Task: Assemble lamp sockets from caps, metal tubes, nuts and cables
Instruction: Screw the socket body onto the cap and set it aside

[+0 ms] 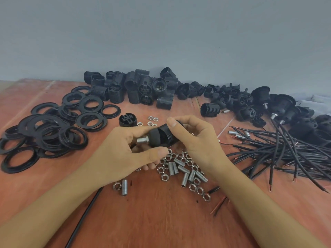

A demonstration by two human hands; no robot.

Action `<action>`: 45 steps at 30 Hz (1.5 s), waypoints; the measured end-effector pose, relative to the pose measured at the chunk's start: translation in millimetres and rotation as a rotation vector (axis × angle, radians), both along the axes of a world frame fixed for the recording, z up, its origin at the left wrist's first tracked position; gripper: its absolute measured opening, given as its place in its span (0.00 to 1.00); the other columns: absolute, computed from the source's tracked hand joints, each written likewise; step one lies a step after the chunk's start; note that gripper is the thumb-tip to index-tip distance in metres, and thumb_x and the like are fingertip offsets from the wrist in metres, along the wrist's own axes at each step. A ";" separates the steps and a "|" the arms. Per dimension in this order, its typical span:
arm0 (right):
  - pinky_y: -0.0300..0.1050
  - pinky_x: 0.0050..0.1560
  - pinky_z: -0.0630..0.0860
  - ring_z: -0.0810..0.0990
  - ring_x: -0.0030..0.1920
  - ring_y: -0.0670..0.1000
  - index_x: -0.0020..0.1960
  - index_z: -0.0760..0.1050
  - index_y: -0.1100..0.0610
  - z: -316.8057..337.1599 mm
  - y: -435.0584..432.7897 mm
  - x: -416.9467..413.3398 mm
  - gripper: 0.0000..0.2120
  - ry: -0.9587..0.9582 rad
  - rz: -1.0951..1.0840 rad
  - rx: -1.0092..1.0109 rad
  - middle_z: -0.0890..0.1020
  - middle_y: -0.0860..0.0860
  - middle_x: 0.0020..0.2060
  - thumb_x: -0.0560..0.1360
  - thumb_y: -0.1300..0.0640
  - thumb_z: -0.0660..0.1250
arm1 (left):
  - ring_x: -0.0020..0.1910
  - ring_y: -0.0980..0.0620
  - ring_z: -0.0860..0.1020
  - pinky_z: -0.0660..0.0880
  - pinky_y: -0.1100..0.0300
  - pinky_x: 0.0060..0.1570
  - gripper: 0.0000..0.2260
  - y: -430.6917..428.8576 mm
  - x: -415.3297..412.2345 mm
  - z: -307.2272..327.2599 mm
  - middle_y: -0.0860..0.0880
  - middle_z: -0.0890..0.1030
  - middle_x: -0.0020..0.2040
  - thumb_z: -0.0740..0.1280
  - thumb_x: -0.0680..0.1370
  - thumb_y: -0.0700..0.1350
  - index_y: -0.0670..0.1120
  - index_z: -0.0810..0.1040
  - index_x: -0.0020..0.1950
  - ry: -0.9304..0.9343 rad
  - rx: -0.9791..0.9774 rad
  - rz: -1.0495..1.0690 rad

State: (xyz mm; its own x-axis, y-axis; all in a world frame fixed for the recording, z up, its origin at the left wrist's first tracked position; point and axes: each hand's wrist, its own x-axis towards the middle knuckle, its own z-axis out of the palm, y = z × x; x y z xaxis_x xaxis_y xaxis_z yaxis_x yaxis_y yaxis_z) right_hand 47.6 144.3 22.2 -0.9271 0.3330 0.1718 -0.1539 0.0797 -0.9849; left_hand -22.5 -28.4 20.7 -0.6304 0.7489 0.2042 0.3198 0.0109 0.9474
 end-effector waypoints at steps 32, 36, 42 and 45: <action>0.44 0.40 0.64 0.66 0.34 0.49 0.38 0.65 0.59 -5.8 -23.9 5.3 0.19 -0.060 -0.143 0.500 0.68 0.48 0.31 0.84 0.53 0.50 | 0.26 0.48 0.82 0.72 0.66 0.20 0.15 2.9 2.7 2.5 0.41 0.83 0.31 0.71 0.68 0.60 0.50 0.86 0.44 -0.255 -0.206 -0.070; 0.50 0.41 0.67 0.69 0.36 0.52 0.40 0.68 0.63 -3.5 -23.8 7.5 0.21 -0.042 -0.130 0.480 0.71 0.52 0.32 0.84 0.51 0.50 | 0.19 0.53 0.76 0.65 0.69 0.16 0.15 5.3 2.8 2.8 0.43 0.81 0.27 0.73 0.68 0.63 0.53 0.86 0.44 -0.199 -0.183 -0.049; 0.51 0.38 0.73 0.73 0.34 0.51 0.42 0.70 0.64 1.8 -34.1 4.2 0.24 0.075 -0.072 0.162 0.76 0.60 0.35 0.79 0.42 0.56 | 0.19 0.52 0.76 0.68 0.68 0.18 0.18 -2.3 -10.1 20.2 0.43 0.82 0.29 0.71 0.66 0.65 0.51 0.85 0.42 -0.117 -0.136 -0.074; 0.44 0.33 0.70 0.70 0.32 0.45 0.38 0.70 0.57 0.0 -34.2 4.7 0.19 0.077 -0.098 0.079 0.71 0.48 0.31 0.77 0.43 0.60 | 0.28 0.50 0.82 0.76 0.64 0.27 0.23 -1.8 -22.5 42.3 0.46 0.84 0.33 0.67 0.72 0.66 0.46 0.85 0.43 0.171 -0.152 0.060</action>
State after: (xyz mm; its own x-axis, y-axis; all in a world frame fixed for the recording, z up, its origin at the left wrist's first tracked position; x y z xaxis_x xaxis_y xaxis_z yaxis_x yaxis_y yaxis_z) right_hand 52.3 110.1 22.2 -0.8740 0.4039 0.2702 -0.2163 0.1744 -0.9606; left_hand -45.0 -30.1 63.0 -0.6405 0.7416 0.1995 0.4701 0.1731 0.8655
